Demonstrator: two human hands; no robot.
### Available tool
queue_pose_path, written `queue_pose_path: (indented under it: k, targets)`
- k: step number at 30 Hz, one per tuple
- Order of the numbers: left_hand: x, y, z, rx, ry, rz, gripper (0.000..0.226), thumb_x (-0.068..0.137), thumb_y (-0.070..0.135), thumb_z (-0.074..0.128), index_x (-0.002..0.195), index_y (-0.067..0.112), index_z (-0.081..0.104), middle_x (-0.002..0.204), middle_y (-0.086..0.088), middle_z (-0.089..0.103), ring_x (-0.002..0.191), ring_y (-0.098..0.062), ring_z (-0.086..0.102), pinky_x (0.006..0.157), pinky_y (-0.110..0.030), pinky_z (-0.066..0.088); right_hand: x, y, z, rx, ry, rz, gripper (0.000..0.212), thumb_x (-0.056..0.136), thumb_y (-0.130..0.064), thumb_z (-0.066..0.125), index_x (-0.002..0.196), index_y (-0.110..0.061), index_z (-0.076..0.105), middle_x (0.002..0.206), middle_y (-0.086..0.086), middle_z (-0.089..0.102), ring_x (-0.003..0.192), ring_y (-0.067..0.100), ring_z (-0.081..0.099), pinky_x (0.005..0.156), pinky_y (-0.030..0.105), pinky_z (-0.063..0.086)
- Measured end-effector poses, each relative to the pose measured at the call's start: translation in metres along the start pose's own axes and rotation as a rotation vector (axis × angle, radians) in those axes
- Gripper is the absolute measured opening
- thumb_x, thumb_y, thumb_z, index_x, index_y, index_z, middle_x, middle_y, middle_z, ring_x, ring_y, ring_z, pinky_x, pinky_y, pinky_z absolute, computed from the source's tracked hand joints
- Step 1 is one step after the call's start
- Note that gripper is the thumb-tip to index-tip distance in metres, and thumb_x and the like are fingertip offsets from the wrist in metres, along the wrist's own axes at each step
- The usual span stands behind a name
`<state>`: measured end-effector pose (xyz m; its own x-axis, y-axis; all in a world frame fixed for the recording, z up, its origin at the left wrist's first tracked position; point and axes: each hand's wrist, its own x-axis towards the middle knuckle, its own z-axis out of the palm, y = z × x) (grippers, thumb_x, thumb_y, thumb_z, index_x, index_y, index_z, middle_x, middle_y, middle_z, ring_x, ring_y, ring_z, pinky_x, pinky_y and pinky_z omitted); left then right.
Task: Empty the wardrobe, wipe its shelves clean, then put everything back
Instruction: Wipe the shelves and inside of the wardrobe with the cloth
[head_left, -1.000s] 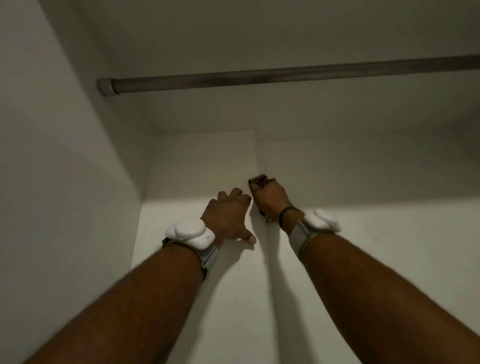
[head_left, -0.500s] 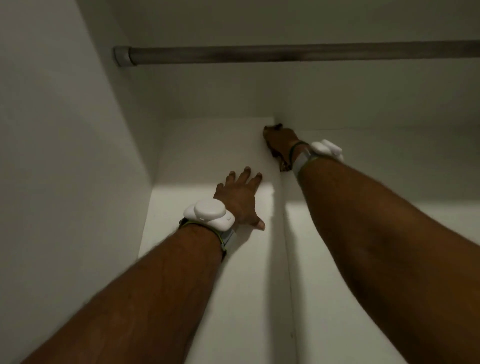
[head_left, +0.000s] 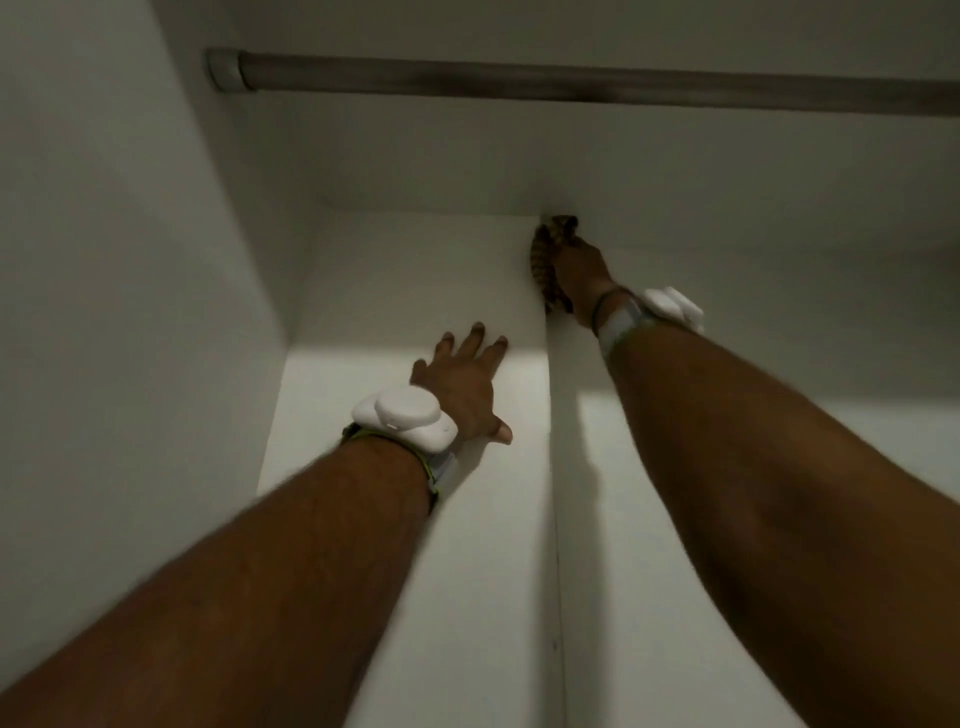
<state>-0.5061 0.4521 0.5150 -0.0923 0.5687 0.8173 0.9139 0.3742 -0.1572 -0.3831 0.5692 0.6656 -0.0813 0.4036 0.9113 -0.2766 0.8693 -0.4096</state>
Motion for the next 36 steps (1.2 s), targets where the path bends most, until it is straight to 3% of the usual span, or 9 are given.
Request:
queue_pose_path:
  k: [4, 7, 10, 14, 17, 23, 30, 34, 36]
  targets:
    - [-0.027, 0.003, 0.009, 0.005, -0.003, -0.019, 0.106, 0.085, 0.061, 0.067, 0.16, 0.035, -0.003, 0.168, 0.005, -0.015, 0.155, -0.033, -0.004, 0.12, -0.058, 0.019, -0.071, 0.0, 0.0, 0.527, -0.021, 0.103, 0.032, 0.106, -0.018, 0.05, 0.134, -0.007, 0.059, 0.109, 0.007, 0.066, 0.082, 0.014, 0.067, 0.068, 0.026, 0.06]
    - [-0.044, -0.002, -0.002, 0.07, -0.106, 0.01, 0.098, 0.086, 0.058, 0.067, 0.161, 0.033, 0.009, 0.169, 0.001, -0.006, 0.154, -0.034, 0.008, 0.119, -0.053, 0.026, -0.12, -0.006, 0.009, 0.467, 0.176, 0.123, 0.033, 0.1, -0.016, 0.048, 0.13, -0.011, 0.059, 0.114, 0.009, 0.067, 0.096, 0.023, 0.063, 0.092, 0.044, 0.057]
    - [-0.062, -0.013, -0.033, 0.146, -0.106, -0.018, 0.07, 0.091, 0.052, 0.063, 0.151, 0.026, 0.04, 0.164, -0.004, 0.023, 0.144, -0.031, 0.032, 0.114, -0.047, 0.034, -0.182, -0.04, 0.028, 0.553, 0.23, -0.121, 0.036, 0.103, -0.015, 0.052, 0.137, -0.026, 0.058, 0.128, -0.006, 0.066, 0.108, 0.005, 0.066, 0.099, 0.032, 0.054]
    - [-0.09, -0.042, -0.079, 0.299, 0.148, -0.043, 0.037, 0.093, 0.035, 0.059, 0.124, 0.016, 0.064, 0.138, -0.008, 0.05, 0.122, -0.03, 0.047, 0.099, -0.04, 0.04, -0.237, -0.092, 0.049, -0.086, 0.252, -0.7, 0.066, 0.096, -0.002, 0.045, 0.155, -0.029, 0.035, 0.165, -0.001, 0.026, 0.153, 0.021, 0.021, 0.123, 0.048, 0.023]
    - [-0.104, -0.061, -0.111, 0.42, 0.266, -0.078, 0.026, 0.092, 0.026, 0.053, 0.111, 0.014, 0.066, 0.124, -0.009, 0.056, 0.115, -0.03, 0.048, 0.098, -0.039, 0.038, -0.231, -0.128, 0.061, -0.544, 0.335, -1.032, 0.073, 0.087, -0.01, 0.035, 0.158, -0.022, 0.03, 0.167, 0.009, 0.012, 0.154, 0.037, 0.005, 0.12, 0.063, 0.007]
    - [-0.11, -0.1, -0.182, 0.822, 0.407, -0.242, 0.048, 0.091, 0.034, 0.053, 0.133, 0.011, 0.059, 0.148, -0.02, 0.041, 0.144, -0.044, 0.024, 0.12, -0.06, 0.011, -0.15, -0.196, 0.101, -0.989, 0.104, -0.897, 0.068, 0.09, -0.021, 0.024, 0.158, -0.016, 0.026, 0.165, 0.015, 0.02, 0.153, 0.039, 0.008, 0.119, 0.066, 0.001]
    - [-0.073, -0.128, -0.268, 0.881, 0.555, -0.244, 0.048, 0.099, 0.025, 0.036, 0.14, 0.005, 0.049, 0.142, -0.02, 0.05, 0.143, -0.041, 0.031, 0.12, -0.051, 0.02, -0.13, -0.227, 0.144, -1.09, -0.106, -0.712, 0.088, 0.09, -0.052, 0.048, 0.159, -0.011, 0.012, 0.162, 0.019, 0.018, 0.15, 0.042, 0.009, 0.115, 0.07, -0.003]
    - [-0.045, -0.13, -0.29, 0.688, 0.367, -0.134, 0.012, 0.095, 0.03, 0.05, 0.09, 0.022, 0.058, 0.11, -0.006, 0.067, 0.113, -0.03, 0.061, 0.099, -0.04, 0.037, -0.115, -0.238, 0.126, -0.956, -0.199, -0.725, 0.067, 0.091, -0.06, 0.038, 0.15, -0.027, 0.032, 0.145, 0.007, 0.043, 0.138, 0.034, 0.033, 0.116, 0.063, 0.011]
    - [-0.037, -0.124, -0.292, 0.643, 0.378, -0.187, 0.028, 0.092, 0.018, 0.057, 0.068, 0.02, 0.044, 0.093, -0.006, 0.062, 0.101, -0.029, 0.066, 0.081, -0.033, 0.039, -0.11, -0.251, 0.111, -0.839, -0.326, -0.635, 0.046, 0.093, -0.058, 0.034, 0.127, -0.035, 0.056, 0.124, 0.001, 0.059, 0.119, 0.026, 0.052, 0.111, 0.051, 0.031]
